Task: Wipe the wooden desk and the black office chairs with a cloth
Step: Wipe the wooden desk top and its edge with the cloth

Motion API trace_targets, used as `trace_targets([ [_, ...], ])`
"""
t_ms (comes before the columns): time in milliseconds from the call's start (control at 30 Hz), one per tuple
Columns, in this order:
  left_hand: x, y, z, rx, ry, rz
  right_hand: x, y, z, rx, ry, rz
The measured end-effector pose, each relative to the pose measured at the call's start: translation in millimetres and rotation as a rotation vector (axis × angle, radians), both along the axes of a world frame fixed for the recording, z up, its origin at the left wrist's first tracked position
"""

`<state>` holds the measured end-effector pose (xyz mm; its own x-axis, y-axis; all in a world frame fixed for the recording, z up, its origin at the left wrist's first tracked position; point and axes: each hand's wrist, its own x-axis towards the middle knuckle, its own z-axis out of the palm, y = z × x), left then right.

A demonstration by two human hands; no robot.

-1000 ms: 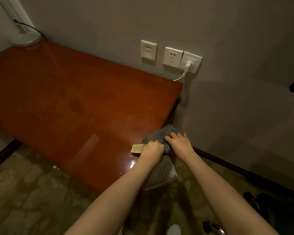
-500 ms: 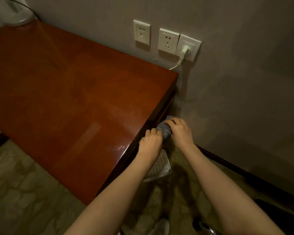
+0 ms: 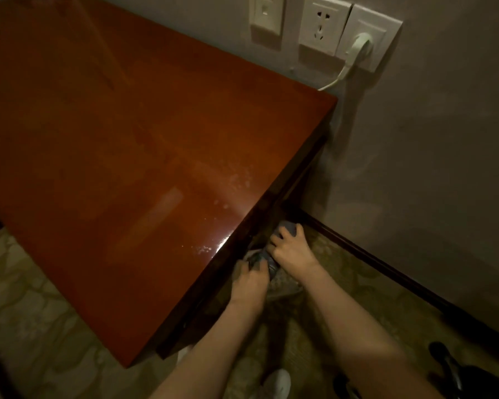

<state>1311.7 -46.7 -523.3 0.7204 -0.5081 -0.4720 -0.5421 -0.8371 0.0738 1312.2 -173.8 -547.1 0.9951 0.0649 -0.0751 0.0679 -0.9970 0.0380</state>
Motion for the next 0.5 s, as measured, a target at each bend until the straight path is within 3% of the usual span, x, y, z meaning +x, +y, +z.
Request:
trace_targets([
  [67, -14.6, -2.3, -4.1, -0.032, 0.093, -0.003, -21.0, -4.4, -8.9, 0.028, 0.136, -0.043],
  [133, -22.1, -2.3, -4.7, -0.121, 0.044, 0.004, -33.2, -9.3, -10.6, 0.058, 0.156, -0.121],
  [267, -17.2, -3.2, 8.0, -0.312, -0.041, 0.101, -25.7, -22.1, -4.3, 0.145, -0.265, -0.172],
  [367, -7.2, -4.1, 22.5, -0.493, -0.131, 0.15, -6.1, -18.6, 10.5, 0.38, -0.493, -0.237],
  [433, -6.0, -3.4, 37.0, -0.644, -0.148, 0.213, 1.2, -11.3, 18.8, 0.515, -0.562, -0.292],
  [500, -8.6, -2.5, 47.4, -0.734, -0.082, 0.333, 2.7, -2.4, 28.9, 0.733, -0.477, -0.396],
])
